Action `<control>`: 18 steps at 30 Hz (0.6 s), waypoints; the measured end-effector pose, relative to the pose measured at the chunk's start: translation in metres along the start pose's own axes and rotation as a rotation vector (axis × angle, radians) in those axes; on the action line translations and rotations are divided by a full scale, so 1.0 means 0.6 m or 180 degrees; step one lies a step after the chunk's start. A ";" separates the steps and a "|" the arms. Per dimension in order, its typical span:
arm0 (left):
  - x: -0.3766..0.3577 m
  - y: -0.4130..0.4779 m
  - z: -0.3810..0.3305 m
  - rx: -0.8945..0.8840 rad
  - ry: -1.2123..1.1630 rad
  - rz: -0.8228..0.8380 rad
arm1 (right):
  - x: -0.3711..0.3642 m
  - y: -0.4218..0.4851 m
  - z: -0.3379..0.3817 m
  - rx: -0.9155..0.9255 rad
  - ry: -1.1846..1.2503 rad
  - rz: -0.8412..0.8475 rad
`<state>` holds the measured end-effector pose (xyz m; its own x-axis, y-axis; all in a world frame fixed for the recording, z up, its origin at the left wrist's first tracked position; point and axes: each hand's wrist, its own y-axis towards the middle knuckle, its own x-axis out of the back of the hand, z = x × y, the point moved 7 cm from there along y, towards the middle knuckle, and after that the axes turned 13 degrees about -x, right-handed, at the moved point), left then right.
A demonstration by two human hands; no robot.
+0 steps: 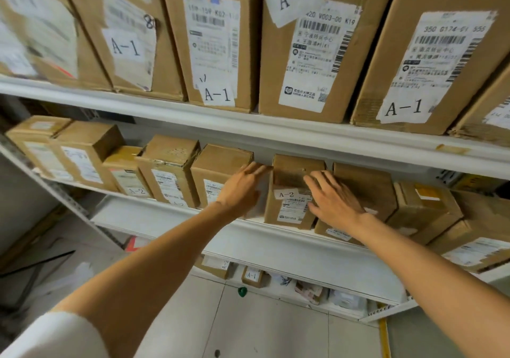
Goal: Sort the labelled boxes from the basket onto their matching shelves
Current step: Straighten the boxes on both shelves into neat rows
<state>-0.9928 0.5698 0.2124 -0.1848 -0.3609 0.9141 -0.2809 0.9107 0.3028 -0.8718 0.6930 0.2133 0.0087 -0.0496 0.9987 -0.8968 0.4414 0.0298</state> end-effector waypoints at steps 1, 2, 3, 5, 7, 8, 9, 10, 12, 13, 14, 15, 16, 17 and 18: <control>0.019 -0.019 0.028 0.0064 0.0079 -0.0083 | -0.001 0.009 0.031 0.0071 0.0092 -0.0018; 0.035 -0.037 0.055 0.0128 0.0167 -0.0133 | -0.002 0.018 0.058 0.0117 0.0152 -0.0026; 0.050 -0.055 0.086 0.0216 0.0252 -0.0162 | -0.004 0.027 0.086 0.0140 0.0183 -0.0019; 0.080 -0.092 0.150 0.0428 0.0323 -0.0122 | -0.009 0.049 0.144 0.0143 0.0252 0.0036; 0.101 -0.120 0.210 0.0578 0.0398 0.0061 | -0.014 0.072 0.196 0.0107 0.0331 0.0140; 0.105 -0.131 0.237 0.0615 0.0494 0.0263 | -0.017 0.085 0.221 0.0081 0.0373 0.0193; 0.105 -0.141 0.265 0.0647 0.0639 0.0513 | -0.022 0.098 0.245 0.0055 0.0405 0.0249; 0.103 -0.150 0.291 0.0670 0.0796 0.0754 | -0.028 0.110 0.268 0.0027 0.0425 0.0306; 0.100 -0.161 0.332 0.0657 0.0933 0.1029 | -0.041 0.135 0.307 -0.0072 0.0470 0.0452; 0.099 -0.161 0.346 0.0634 0.0920 0.1081 | -0.048 0.149 0.321 -0.0154 0.0506 0.0524; 0.098 -0.160 0.354 0.0582 0.0934 0.1105 | -0.052 0.160 0.332 -0.0235 0.0528 0.0566; 0.099 -0.157 0.356 0.0507 0.0989 0.1069 | -0.055 0.167 0.340 -0.0315 0.0524 0.0568; 0.101 -0.153 0.355 0.0436 0.1061 0.0965 | -0.055 0.172 0.343 -0.0382 0.0488 0.0520; 0.104 -0.148 0.353 0.0383 0.1123 0.0823 | -0.054 0.174 0.344 -0.0436 0.0428 0.0427; 0.105 -0.142 0.350 0.0344 0.1146 0.0722 | -0.054 0.175 0.341 -0.0477 0.0355 0.0341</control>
<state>-1.1779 0.4271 0.1876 0.0813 -0.0437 0.9957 -0.3714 0.9258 0.0709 -1.0568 0.5577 0.1757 -0.0268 0.1004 0.9946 -0.8196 0.5675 -0.0794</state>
